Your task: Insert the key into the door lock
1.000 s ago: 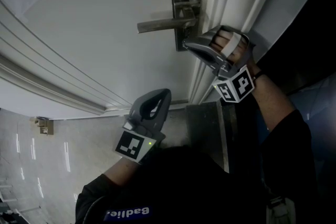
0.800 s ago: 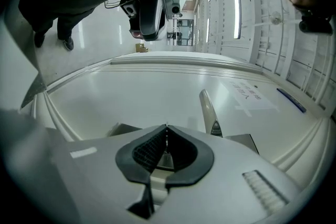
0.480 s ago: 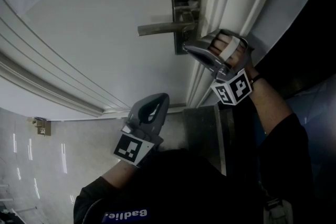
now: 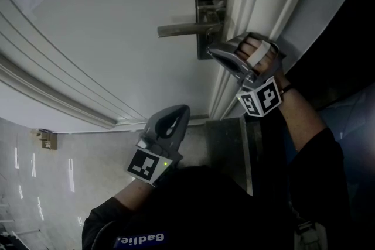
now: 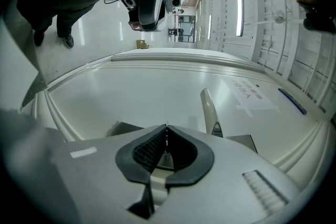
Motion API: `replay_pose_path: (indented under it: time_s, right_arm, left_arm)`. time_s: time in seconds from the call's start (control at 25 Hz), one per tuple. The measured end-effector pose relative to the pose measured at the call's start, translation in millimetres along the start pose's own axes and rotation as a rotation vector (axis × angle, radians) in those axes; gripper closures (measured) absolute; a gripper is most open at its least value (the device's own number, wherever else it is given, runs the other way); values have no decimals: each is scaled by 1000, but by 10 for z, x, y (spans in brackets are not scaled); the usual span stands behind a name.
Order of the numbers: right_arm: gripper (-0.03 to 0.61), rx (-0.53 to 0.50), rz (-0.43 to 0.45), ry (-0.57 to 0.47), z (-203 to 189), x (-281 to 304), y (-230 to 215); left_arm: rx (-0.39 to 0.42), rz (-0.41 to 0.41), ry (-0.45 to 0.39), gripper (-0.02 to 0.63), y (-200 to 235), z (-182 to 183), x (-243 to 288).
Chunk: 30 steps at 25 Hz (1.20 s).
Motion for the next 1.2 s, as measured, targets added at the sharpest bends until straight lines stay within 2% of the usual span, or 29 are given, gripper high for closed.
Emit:
replay_pose_path:
  time_s: [0.12,0.36,1.2]
  right_arm:
    - [566,11,-9,-9,-3,-1,0]
    - [566,120,-73,8,-96,33,37]
    - [566,144,-80,162,-69,217,0]
  left_arm:
    - [-2,-1,-6,598,-4,13,-16]
    - [-7,-17,-8,598,-17,12,-42]
    - [-1,-39,7,598,-22,31,-145]
Point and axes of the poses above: the fingertips, and each gripper's own axes: x forward along the fingers, y to its left, z out of its top, the point moved 9 cm from there along -x, backward along the fingers, and after that the axes turned 12 degrees about z, right-handed, at the moved point
